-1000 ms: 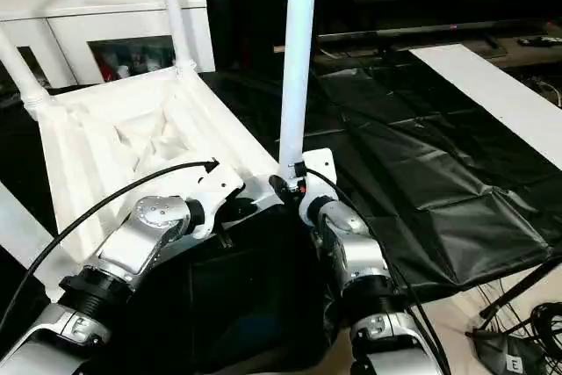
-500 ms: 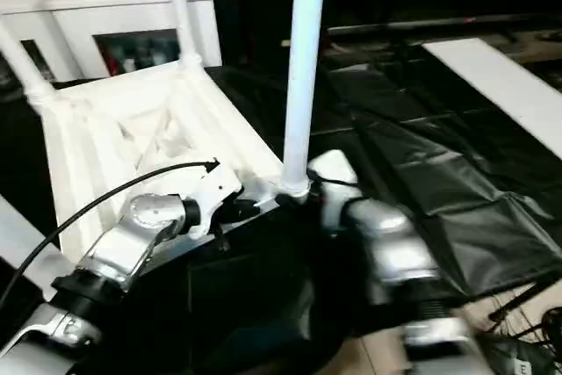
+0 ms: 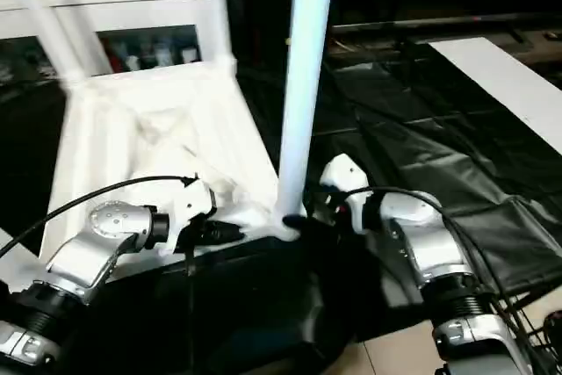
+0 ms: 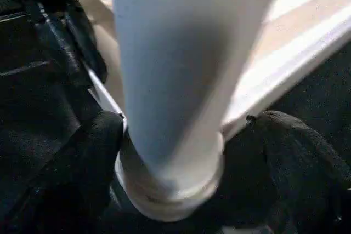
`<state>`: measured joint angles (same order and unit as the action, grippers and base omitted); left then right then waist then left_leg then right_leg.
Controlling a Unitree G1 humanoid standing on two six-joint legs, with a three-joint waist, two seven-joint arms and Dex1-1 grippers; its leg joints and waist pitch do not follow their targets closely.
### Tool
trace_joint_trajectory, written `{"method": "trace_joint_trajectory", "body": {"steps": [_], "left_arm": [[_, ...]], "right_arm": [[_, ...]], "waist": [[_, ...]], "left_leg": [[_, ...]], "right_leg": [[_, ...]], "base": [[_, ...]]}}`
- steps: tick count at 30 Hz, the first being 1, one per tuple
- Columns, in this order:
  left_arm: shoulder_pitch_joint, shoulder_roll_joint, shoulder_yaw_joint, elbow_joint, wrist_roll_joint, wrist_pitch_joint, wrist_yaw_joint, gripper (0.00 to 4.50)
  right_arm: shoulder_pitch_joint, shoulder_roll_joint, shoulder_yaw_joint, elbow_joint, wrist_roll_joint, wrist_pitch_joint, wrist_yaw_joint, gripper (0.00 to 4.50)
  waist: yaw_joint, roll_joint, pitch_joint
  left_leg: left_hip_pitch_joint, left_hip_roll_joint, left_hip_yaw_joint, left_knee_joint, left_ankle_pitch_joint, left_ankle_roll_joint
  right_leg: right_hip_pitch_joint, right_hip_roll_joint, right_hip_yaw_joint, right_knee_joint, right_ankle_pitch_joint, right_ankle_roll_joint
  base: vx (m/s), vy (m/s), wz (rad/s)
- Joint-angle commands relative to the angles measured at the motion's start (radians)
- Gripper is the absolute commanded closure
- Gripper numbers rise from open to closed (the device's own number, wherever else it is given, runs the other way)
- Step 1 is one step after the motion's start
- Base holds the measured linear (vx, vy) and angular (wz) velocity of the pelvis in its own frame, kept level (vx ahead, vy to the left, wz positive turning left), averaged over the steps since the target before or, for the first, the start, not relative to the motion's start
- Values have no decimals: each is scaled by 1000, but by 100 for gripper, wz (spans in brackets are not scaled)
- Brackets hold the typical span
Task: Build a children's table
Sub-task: Rotate leg to tighten
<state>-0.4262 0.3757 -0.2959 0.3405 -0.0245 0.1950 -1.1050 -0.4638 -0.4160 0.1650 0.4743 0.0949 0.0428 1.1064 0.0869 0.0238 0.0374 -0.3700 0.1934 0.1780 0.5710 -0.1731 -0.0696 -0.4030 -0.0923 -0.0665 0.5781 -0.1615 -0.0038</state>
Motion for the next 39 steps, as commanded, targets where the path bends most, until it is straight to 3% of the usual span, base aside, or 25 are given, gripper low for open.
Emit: {"method": "trace_joint_trajectory", "body": {"steps": [1, 3, 8, 20, 31, 33, 37, 39], "left_arm": [[4, 1, -15, -22, -15, -10, -18, 450], [5, 4, -11, -24, -17, -9, -25, 450], [2, 10, -6, -27, -25, -4, -34, 450], [-5, 19, -5, -23, -28, -2, -39, 450], [-7, 20, -8, -15, -24, -5, -34, 450], [-23, -6, -4, 20, 6, -4, 37, 450], [-52, -44, -7, 73, 47, 10, 131, 450], [-76, -87, 1, 109, 64, 33, 213, 450]], "right_arm": [[-3, -9, 8, -2, 11, -6, 28, 39], [2, -16, 18, -4, 11, -1, 53, 39], [-10, -9, 19, 40, -11, -27, 34, 54], [-27, 16, 11, 69, 6, -28, 31, 164], [-15, 38, 1, 72, 15, -28, 11, 181], [-30, 98, -25, 117, -5, 7, -139, 181], [-32, 194, -64, 145, 0, 62, -316, 181], [-25, 265, -85, 138, 18, 103, -406, 181]], "waist": [[-3, -11, -57], [-1, -16, -58], [-1, -13, -58], [1, -12, -61], [1, -10, -62], [-1, -9, -61], [-21, -11, -53], [-26, -10, -51]], "left_leg": [[11, 35, -2, -63, -227, 72], [9, 35, -2, -62, -211, 75], [9, 33, -1, -60, -204, 77], [9, 33, -1, -57, -183, 83], [9, 33, -1, -55, -176, 84], [9, 32, -1, -56, -187, 77], [14, 27, -6, -65, -277, 23], [16, 26, -9, -67, -307, 11]], "right_leg": [[46, -45, 36, -55, -232, -217], [48, -45, 35, -53, -217, -219], [48, -46, 35, -53, -220, -225], [51, -44, 34, -46, -176, -237], [52, -43, 33, -43, -157, -246], [50, -44, 34, -45, -176, -244], [45, -46, 34, -63, -343, -192], [43, -48, 33, -70, -406, -167]], "base": [[0, 0, 0], [0, 0, 0], [0, 0, 0], [0, 0, 0], [0, 0, 0], [0, 0, 0], [0, 0, 0], [0, 0, 0]]}}
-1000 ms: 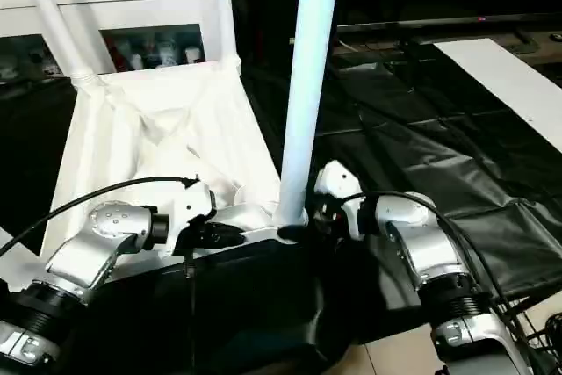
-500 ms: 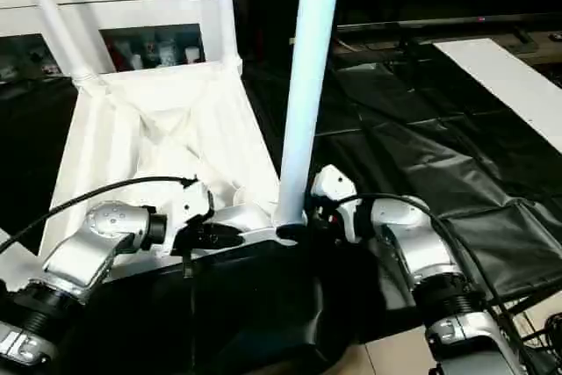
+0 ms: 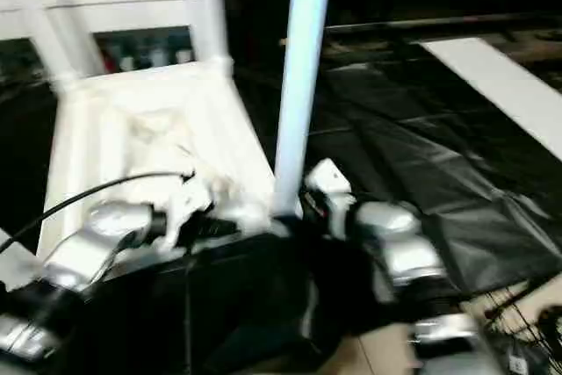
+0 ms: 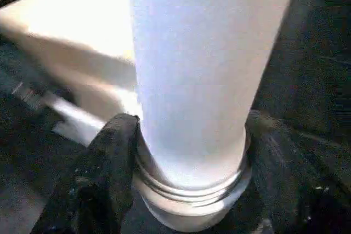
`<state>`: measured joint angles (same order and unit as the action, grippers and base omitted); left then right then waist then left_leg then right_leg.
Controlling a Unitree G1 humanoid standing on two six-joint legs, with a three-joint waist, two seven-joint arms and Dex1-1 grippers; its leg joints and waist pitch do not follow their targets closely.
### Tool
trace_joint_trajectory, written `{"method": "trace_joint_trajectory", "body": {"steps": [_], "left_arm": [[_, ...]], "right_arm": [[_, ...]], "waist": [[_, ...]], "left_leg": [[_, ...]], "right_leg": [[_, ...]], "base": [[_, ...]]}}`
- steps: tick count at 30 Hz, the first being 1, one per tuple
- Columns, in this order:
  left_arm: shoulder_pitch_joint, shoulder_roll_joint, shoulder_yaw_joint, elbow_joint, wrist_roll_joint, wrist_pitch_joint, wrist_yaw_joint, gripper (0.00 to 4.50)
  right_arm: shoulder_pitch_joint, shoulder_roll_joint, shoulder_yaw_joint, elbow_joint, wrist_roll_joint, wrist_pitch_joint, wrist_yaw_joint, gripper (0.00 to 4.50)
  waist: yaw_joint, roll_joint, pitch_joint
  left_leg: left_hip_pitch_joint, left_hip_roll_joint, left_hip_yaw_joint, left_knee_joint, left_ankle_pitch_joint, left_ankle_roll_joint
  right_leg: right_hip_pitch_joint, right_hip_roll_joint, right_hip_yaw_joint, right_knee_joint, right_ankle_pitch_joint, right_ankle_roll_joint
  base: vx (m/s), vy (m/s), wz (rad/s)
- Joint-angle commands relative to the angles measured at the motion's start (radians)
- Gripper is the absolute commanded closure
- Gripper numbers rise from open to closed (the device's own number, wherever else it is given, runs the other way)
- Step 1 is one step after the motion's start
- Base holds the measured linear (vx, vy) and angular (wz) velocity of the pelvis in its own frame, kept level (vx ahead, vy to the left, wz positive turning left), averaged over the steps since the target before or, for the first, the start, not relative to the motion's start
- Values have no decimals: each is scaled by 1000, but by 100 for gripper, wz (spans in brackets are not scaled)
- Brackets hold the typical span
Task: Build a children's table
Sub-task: Rotate leg to tighten
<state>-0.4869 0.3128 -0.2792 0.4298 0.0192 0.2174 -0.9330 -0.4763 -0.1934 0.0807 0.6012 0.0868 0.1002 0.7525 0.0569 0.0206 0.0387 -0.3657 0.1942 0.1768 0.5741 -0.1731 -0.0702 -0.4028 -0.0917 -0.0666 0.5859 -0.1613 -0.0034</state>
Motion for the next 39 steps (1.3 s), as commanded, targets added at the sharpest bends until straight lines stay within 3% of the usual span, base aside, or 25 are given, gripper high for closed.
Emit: {"method": "trace_joint_trajectory", "body": {"steps": [1, 2, 5, 7, 8, 12, 15, 16, 18, 20, 23, 24, 26, 30, 32, 33, 38, 39], "left_arm": [[-37, -64, -9, 50, 31, 37, 109, 450], [-40, -69, -8, 54, 32, 41, 117, 450], [-72, -143, -7, 97, 42, 86, 208, 450], [-87, -179, -12, 122, 50, 95, 243, 450], [-92, -187, -16, 131, 55, 88, 248, 450], [-101, -193, -21, 149, 64, 62, 249, 450], [-104, -182, -24, 158, 75, 26, 237, 450], [-104, -180, -24, 160, 76, 23, 235, 450], [-104, -177, -20, 162, 77, 15, 230, 450], [-102, -174, -17, 164, 76, 0, 221, 450], [-102, -174, -17, 168, 75, -24, 216, 450], [-103, -176, -15, 172, 76, -40, 217, 450], [-102, -182, -10, 176, 74, -79, 223, 450], [-89, -205, 23, 152, 47, -158, 262, 450], [-80, -221, 54, 126, 10, -151, 260, 450], [-80, -222, 55, 124, 8, -150, 260, 423], [-25, -216, 67, 10, -43, -125, 203, 386], [-3, -206, 62, -33, -58, -110, 178, 373]], "right_arm": [[-12, 101, -12, 12, 34, 77, -127, 181], [-12, 108, -14, 13, 35, 80, -138, 182], [-41, 213, -30, 56, 33, 101, -274, 187], [-57, 260, -29, 75, 20, 100, -329, 191], [-61, 271, -22, 75, 10, 96, -336, 191], [-53, 267, 2, 53, -22, 92, -339, 191], [-40, 241, 8, 39, -45, 69, -335, 191], [-38, 238, 2, 35, -40, 67, -334, 156], [-34, 234, -22, 26, -25, 67, -342, 121], [-30, 222, -33, 7, -23, 66, -340, 121], [-21, 199, -30, -14, -46, 52, -352, 85], [-6, 174, -32, -51, -46, 53, -330, 85], [27, 122, -35, -126, -28, 54, -258, 85], [107, -10, -9, -280, 7, 56, -78, 85], [137, -66, -10, -339, 27, 59, -10, 85], [138, -68, -10, -341, 28, 59, -8, 83], [181, -145, -37, -449, 90, 92, 78, 83], [195, -164, -35, -474, 99, 98, 104, 83]], "waist": [[0, -4, -49], [1, -5, -48], [-2, -2, -48], [-4, 0, -49], [-6, -3, -47], [-3, -2, -51], [-1, -4, -52], [0, -5, -52], [1, -6, -51], [4, -5, -52], [3, -5, -51], [4, -11, -51], [16, -12, -52], [34, -12, -55], [38, -11, -58], [37, -12, -60], [38, -9, -69], [39, -9, -70]], "left_leg": [[13, 24, -7, -71, -321, 9], [18, 23, -9, -71, -341, 1], [16, 22, -15, -74, -362, -7], [17, 22, -17, -75, -376, -12], [18, 21, -17, -75, -390, -13], [14, 23, -18, -79, -382, -3], [11, 24, -16, -80, -363, 3], [12, 23, -14, -79, -362, 6], [12, 22, -13, -78, -357, 10], [11, 22, -12, -78, -343, 14], [11, 23, -13, -80, -345, 12], [11, 24, -12, -80, -340, 13], [19, 25, -7, -76, -329, 25], [-2, 28, -8, -75, -256, 51], [-2, 28, -7, -70, -232, 67], [-4, 28, -7, -68, -219, 70], [-6, 36, -8, -57, -125, 115], [-7, 37, -8, -55, -115, 123]], "right_leg": [[37, -46, 33, -84, -442, -152], [33, -48, 32, -91, -487, -136], [30, -50, 28, -97, -538, -110], [29, -49, 27, -99, -542, -102], [26, -47, 25, -103, -549, -96], [30, -48, 27, -100, -502, -98], [33, -48, 32, -92, -435, -121], [32, -49, 33, -93, -436, -125], [33, -51, 33, -94, -450, -123], [33, -51, 33, -97, -465, -114], [33, -51, 32, -98, -473, -110], [32, -50, 32, -98, -470, -108], [27, -47, 36, -100, -445, -105], [45, -49, 37, -84, -353, -105], [48, -49, 36, -79, -301, -124], [51, -49, 36, -77, -281, -132], [54, -47, 33, -50, -79, -228], [54, -47, 33, -48, -56, -234]], "base": [[0, 0, 0], [0, 0, 0], [0, 0, 0], [0, 0, 0], [0, 0, 0], [0, 0, 0], [0, 0, 0], [0, 0, 0], [0, 0, 0], [0, 0, 0], [0, 0, 0], [0, 0, 0], [0, 0, 0], [0, 0, 0], [0, 0, 0], [0, 0, 0], [0, 0, 0], [0, 0, 0]]}}
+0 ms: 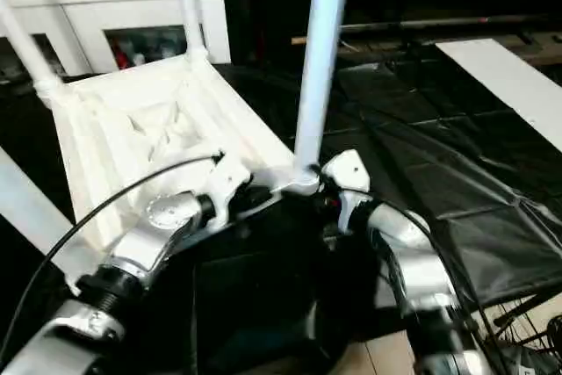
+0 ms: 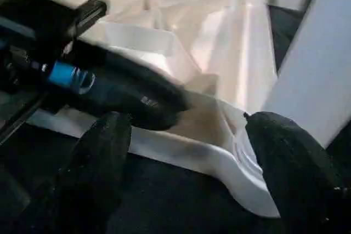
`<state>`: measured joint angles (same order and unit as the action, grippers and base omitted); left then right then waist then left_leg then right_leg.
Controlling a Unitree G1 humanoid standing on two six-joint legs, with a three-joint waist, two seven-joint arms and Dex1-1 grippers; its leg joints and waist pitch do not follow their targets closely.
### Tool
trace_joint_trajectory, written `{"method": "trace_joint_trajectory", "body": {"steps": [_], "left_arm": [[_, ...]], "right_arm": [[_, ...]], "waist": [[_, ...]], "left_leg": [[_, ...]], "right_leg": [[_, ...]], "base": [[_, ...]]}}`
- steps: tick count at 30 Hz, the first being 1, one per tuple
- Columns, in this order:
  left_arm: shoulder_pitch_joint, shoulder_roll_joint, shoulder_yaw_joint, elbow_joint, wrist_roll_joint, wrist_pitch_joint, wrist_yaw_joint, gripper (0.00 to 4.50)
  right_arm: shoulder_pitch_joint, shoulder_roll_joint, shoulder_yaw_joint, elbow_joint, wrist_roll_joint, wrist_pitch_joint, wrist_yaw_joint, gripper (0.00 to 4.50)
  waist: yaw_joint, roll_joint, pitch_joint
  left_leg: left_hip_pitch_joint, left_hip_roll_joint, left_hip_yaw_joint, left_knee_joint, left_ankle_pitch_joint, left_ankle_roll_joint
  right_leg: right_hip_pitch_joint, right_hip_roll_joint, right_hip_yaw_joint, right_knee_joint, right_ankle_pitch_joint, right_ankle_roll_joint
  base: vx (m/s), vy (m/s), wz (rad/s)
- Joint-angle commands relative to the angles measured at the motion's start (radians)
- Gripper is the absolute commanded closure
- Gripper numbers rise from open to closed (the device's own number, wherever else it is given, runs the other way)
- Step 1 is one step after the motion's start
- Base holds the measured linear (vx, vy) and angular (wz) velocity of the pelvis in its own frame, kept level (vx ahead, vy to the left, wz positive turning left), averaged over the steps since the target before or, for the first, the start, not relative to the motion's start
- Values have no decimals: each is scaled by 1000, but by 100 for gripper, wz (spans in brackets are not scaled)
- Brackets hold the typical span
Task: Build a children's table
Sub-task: Rotate leg to tighten, then rotate table base
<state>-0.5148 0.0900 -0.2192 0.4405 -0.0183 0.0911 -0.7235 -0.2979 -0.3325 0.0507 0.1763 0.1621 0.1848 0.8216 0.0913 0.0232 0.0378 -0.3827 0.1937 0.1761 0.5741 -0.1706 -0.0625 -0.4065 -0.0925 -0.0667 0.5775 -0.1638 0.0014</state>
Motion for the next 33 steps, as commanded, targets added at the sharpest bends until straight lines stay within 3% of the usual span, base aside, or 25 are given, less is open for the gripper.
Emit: {"method": "trace_joint_trajectory", "body": {"steps": [1, 3, 4, 5, 9, 10, 12, 14, 17, 20, 22, 23, 25, 26, 28, 29, 31, 32, 33], "left_arm": [[45, 28, -2, -83, -33, 30, -55, 361], [84, 54, -8, -157, -60, 62, -101, 353], [112, 74, -12, -213, -82, 94, -130, 350], [154, 102, -15, -295, -121, 139, -167, 350], [262, 166, -16, -504, -217, 257, -204, 305], [316, 200, -13, -580, -245, 293, -215, 294], [354, 224, -8, -630, -259, 317, -222, 270], [396, 247, 4, -669, -268, 332, -226, 266], [468, 290, 42, -724, -290, 370, -230, 241], [546, 345, 80, -781, -324, 415, -220, 219], [567, 361, 90, -798, -336, 430, -219, 192], [591, 379, 101, -808, -339, 432, -224, 181], [668, 411, 148, -818, -339, 405, -228, 172], [691, 413, 165, -817, -336, 386, -226, 162], [716, 415, 181, -814, -333, 365, -225, 148], [788, 440, 238, -776, -351, 332, -255, 148], [824, 455, 273, -745, -363, 307, -277, 148], [867, 467, 323, -672, -372, 242, -303, 148], [870, 467, 327, -664, -373, 235, -303, 148]], "right_arm": [[29, -40, -1, -70, 31, 19, 57, 83], [49, -63, 6, -103, 55, 36, 99, 83], [52, -65, 7, -110, 63, 40, 107, 83], [50, -61, 8, -111, 66, 43, 103, 83], [14, -11, 10, -61, 44, 29, 42, 83], [1, 10, 14, -52, 44, 30, 17, 83], [-5, 20, 16, -53, 52, 39, 4, 83], [-11, 35, 21, -51, 61, 43, 1, 83], [-17, 66, 32, -42, 63, 48, -3, 83], [-37, 106, 44, 13, 30, 14, -48, 83], [-46, 116, 45, 31, 23, 5, -65, 83], [-62, 129, 42, 58, 16, -12, -89, 83], [-127, 170, 16, 159, 5, -51, -163, 83], [-144, 179, 9, 184, 1, -63, -182, 83], [-160, 185, 4, 211, -4, -77, -201, 83], [-201, 194, -11, 273, -5, -103, -227, 83], [-220, 198, -20, 303, -3, -114, -235, 83], [-252, 197, -32, 349, -2, -130, -240, 83], [-254, 196, -33, 354, -2, -133, -240, 83]], "waist": [[4, -12, -69], [0, -13, -64], [1, -13, -67], [-1, -10, -61], [-6, -7, -53], [-4, -4, -53], [-8, -4, -46], [-5, 3, -44], [-11, 5, -43], [-12, 11, -45], [-19, 8, -42], [-20, 13, -45], [-25, 27, -44], [-35, 27, -43], [-38, 27, -45], [-37, 24, -45], [-40, 28, -45], [-39, 17, -44], [-40, 21, -43]], "left_leg": [[10, 37, -5, -51, -99, 128], [6, 35, -3, -52, -117, 140], [10, 36, -5, -52, -127, 134], [10, 38, -3, -55, -150, 127], [16, 40, -2, -66, -234, 70], [23, 42, -3, -68, -262, 50], [19, 39, -3, -74, -295, 30], [33, 36, -1, -74, -344, 6], [21, 35, -8, -81, -360, -8], [26, 33, -9, -80, -376, -20], [21, 30, -10, -83, -389, -23], [28, 30, -10, -81, -391, -27], [26, 29, -12, -83, -393, -34], [24, 27, -12, -84, -408, -36], [26, 28, -10, -81, -399, -32], [26, 28, -9, -80, -397, -28], [24, 26, -9, -79, -395, -22], [23, 23, -10, -78, -394, -10], [24, 25, -10, -81, -400, -11]], "right_leg": [[57, -44, 34, -34, -13, -250], [57, -45, 34, -38, -26, -249], [61, -49, 33, -35, -48, -250], [55, -48, 33, -42, -95, -244], [45, -45, 35, -55, -241, -223], [41, -44, 37, -55, -274, -213], [40, -41, 37, -62, -329, -184], [28, -35, 40, -71, -372, -152], [37, -37, 37, -68, -386, -131], [32, -38, 40, -69, -397, -127], [34, -35, 37, -69, -415, -125], [28, -35, 38, -70, -407, -128], [30, -33, 38, -65, -371, -141], [32, -30, 36, -65, -364, -147], [32, -31, 38, -63, -343, -155], [31, -31, 38, -63, -339, -158], [32, -31, 38, -61, -336, -162], [32, -33, 38, -64, -355, -160], [32, -31, 38, -65, -362, -155]], "base": [[0, 0, 0], [0, 0, 0], [0, 0, 0], [0, 0, 0], [0, 0, 0], [0, 0, 0], [0, 0, 0], [0, 0, 0], [0, 0, 0], [0, 0, 0], [0, 0, 0], [0, 0, 0], [0, 0, 0], [0, 0, 0], [0, 0, 0], [0, 0, 0], [0, 0, 0], [0, 0, 0], [0, 0, 0]]}}
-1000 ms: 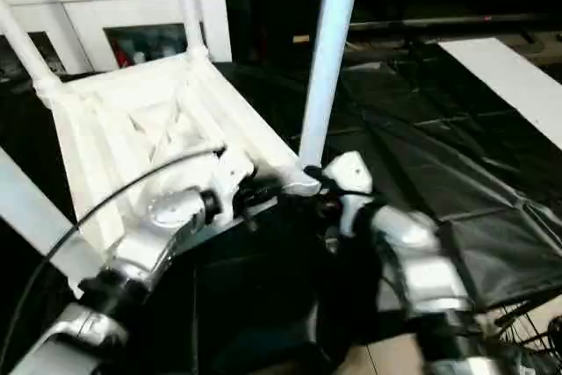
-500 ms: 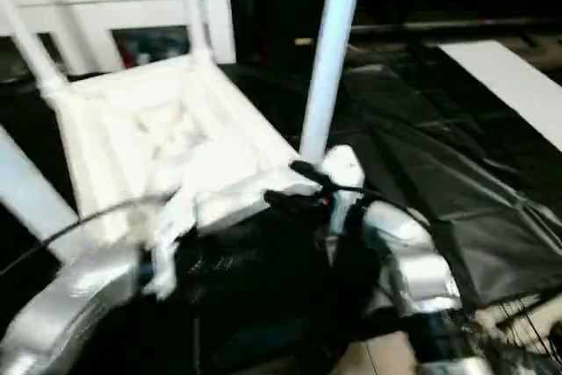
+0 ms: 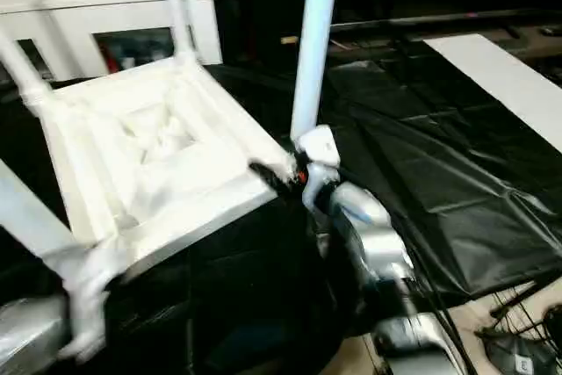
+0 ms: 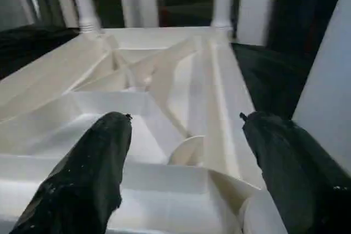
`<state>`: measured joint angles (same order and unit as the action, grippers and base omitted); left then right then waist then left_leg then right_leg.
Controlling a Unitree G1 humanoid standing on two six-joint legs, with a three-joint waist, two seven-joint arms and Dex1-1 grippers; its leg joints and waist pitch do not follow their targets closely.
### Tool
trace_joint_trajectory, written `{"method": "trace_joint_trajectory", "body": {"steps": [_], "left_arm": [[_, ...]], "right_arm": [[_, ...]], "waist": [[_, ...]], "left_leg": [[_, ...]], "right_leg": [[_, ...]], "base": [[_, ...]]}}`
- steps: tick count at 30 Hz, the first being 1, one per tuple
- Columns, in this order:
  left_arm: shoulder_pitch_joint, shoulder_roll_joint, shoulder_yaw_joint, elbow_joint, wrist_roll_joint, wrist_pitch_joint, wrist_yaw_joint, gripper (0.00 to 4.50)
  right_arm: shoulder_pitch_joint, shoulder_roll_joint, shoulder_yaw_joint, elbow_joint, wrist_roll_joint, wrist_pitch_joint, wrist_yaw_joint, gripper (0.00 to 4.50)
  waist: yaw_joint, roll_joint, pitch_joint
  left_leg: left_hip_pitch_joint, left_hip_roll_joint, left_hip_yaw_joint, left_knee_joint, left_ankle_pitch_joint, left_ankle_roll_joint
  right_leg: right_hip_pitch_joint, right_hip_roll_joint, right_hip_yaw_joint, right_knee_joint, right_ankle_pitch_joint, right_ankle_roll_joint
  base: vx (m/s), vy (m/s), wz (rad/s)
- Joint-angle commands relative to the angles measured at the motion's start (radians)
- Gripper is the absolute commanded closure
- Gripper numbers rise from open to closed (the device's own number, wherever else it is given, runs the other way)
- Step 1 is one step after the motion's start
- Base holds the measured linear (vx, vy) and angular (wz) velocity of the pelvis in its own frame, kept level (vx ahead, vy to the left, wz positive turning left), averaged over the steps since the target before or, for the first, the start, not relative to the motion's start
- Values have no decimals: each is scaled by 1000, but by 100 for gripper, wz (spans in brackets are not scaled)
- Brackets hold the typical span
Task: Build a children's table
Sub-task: Rotate table base
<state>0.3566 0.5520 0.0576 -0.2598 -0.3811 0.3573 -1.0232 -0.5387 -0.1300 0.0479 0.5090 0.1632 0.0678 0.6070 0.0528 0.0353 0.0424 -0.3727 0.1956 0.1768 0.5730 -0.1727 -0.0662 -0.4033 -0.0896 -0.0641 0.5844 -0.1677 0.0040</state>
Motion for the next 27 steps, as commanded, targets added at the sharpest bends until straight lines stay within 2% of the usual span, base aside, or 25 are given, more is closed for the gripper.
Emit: {"method": "trace_joint_trajectory", "body": {"steps": [1, 2, 3, 4, 6, 8, 9, 11, 12, 13, 14, 15, 16, 17, 18, 19, 21, 22, 23, 25, 26, 27], "left_arm": [[10, 6, 63, 62, -11, -58, -6, 148], [17, 13, 79, 118, -17, -93, -26, 148], [17, 13, 84, 138, -18, -103, -31, 148], [16, 14, 92, 169, -20, -118, -40, 148], [5, 13, 110, 279, -14, -186, -64, 148], [-8, 6, 118, 355, -1, -251, -65, 148], [-11, 2, 119, 368, 3, -269, -63, 148], [-27, -18, 123, 378, 8, -310, -45, 148], [-32, -25, 126, 375, 6, -316, -41, 148], [-35, -29, 128, 376, 5, -321, -41, 148], [-50, -34, 135, 374, -10, -329, -54, 148], [-63, -36, 141, 376, -21, -334, -61, 148], [-71, -37, 143, 366, -35, -320, -66, 148], [-78, -33, 142, 363, -56, -303, -83, 148], [-67, -14, 161, 293, -126, -233, -102, 148], [-56, -2, 175, 240, -180, -188, -111, 148], [-44, 22, 199, 140, -267, -127, -110, 148], [-53, 30, 208, 93, -303, -102, -94, 148], [-102, 45, 220, 4, -385, -40, -48, 148], [-130, 50, 222, -29, -418, -12, -31, 148], [-158, 54, 219, -54, -453, 16, -16, 148], [-158, 54, 219, -54, -453, 16, -16, 148]], "right_arm": [[-23, -8, -33, 36, -3, -23, -27, 83], [-43, -12, -44, 74, -3, -45, -40, 83], [-49, -15, -46, 85, -4, -52, -45, 83], [-57, -20, -49, 101, -7, -63, -52, 83], [-88, -43, -74, 168, -12, -97, -84, 83], [-118, -65, -102, 233, -16, -130, -123, 83], [-124, -70, -110, 246, -16, -136, -133, 83], [-133, -87, -122, 262, -13, -144, -133, 83], [-131, -91, -122, 259, -13, -145, -126, 83], [-130, -92, -121, 260, -13, -147, -123, 83], [-127, -95, -118, 263, -15, -155, -121, 83], [-123, -97, -112, 262, -15, -158, -106, 83], [-113, -98, -101, 250, -18, -158, -84, 83], [-105, -99, -88, 245, -21, -163, -61, 83], [-88, -103, -65, 234, -32, -164, -34, 83], [-76, -106, -48, 231, -43, -170, -18, 83], [-55, -111, -29, 228, -59, -166, -13, 83], [-46, -113, -24, 230, -68, -153, -23, 83], [-27, -121, -13, 240, -98, -119, -54, 83], [-18, -125, -7, 245, -113, -104, -68, 83], [-12, -130, -2, 254, -128, -100, -84, 83], [-12, -130, -2, 254, -128, -100, -84, 83]], "waist": [[0, 9, -46], [5, 7, -44], [6, 8, -44], [9, 5, -41], [9, 5, -41], [13, 9, -40], [13, 7, -40], [17, 4, -41], [19, 6, -43], [21, 3, -43], [23, 2, -45], [24, 5, -46], [25, 2, -48], [26, 3, -47], [27, 3, -47], [30, 2, -52], [26, 3, -49], [27, 1, -53], [26, 1, -50], [33, 4, -50], [32, 5, -49], [32, 3, -48]], "left_leg": [[20, 25, -9, -79, -411, -7], [25, 26, -7, -80, -426, -12], [25, 26, -8, -81, -433, -15], [28, 26, -9, -83, -449, -19], [28, 26, -11, -85, -466, -25], [38, 27, -10, -84, -497, -35], [39, 27, -10, -83, -501, -36], [33, 28, -12, -85, -493, -35], [33, 29, -12, -84, -482, -34], [30, 29, -9, -83, -464, -28], [25, 28, -9, -83, -445, -23], [25, 27, -9, -83, -438, -21], [27, 28, -6, -80, -428, -17], [22, 27, -5, -78, -417, -14], [21, 27, -4, -78, -414, -11], [17, 31, -5, -76, -392, -14], [14, 30, -2, -77, -381, -4], [17, 30, 0, -73, -371, -5], [16, 28, 2, -73, -368, 1], [27, 28, 5, -70, -374, -7], [20, 26, 2, -72, -375, -13], [20, 25, 2, -73, -375, -14]], "right_leg": [[22, -33, 37, -73, -368, -158], [18, -33, 39, -77, -387, -154], [19, -34, 39, -76, -395, -153], [17, -35, 39, -79, -419, -145], [18, -36, 40, -80, -440, -136], [10, -38, 43, -85, -464, -136], [9, -39, 43, -85, -463, -139], [19, -42, 43, -83, -466, -132], [20, -42, 44, -81, -455, -132], [21, -41, 46, -79, -434, -136], [26, -43, 45, -77, -423, -137], [26, -42, 44, -76, -420, -138], [25, -40, 44, -75, -408, -145], [27, -39, 44, -71, -396, -153], [27, -39, 44, -69, -395, -157], [34, -42, 44, -57, -362, -174], [30, -33, 41, -57, -330, -196], [32, -31, 41, -52, -303, -207], [31, -27, 40, -52, -299, -213], [25, -23, 40, -52, -302, -218], [32, -25, 39, -50, -319, -210], [32, -25, 39, -53, -332, -201]], "base": [[0, 0, 0], [0, 0, 0], [0, 0, 0], [0, 0, 0], [0, 0, 0], [0, 0, 0], [0, 0, 0], [0, 0, 0], [0, 0, 0], [0, 0, 0], [0, 0, 0], [0, 0, 0], [0, 0, 0], [0, 0, 0], [0, 0, 0], [0, 0, 0], [0, 0, 0], [0, 0, 0], [0, 0, 0], [0, 0, 0], [0, 0, 0], [0, 0, 0]]}}
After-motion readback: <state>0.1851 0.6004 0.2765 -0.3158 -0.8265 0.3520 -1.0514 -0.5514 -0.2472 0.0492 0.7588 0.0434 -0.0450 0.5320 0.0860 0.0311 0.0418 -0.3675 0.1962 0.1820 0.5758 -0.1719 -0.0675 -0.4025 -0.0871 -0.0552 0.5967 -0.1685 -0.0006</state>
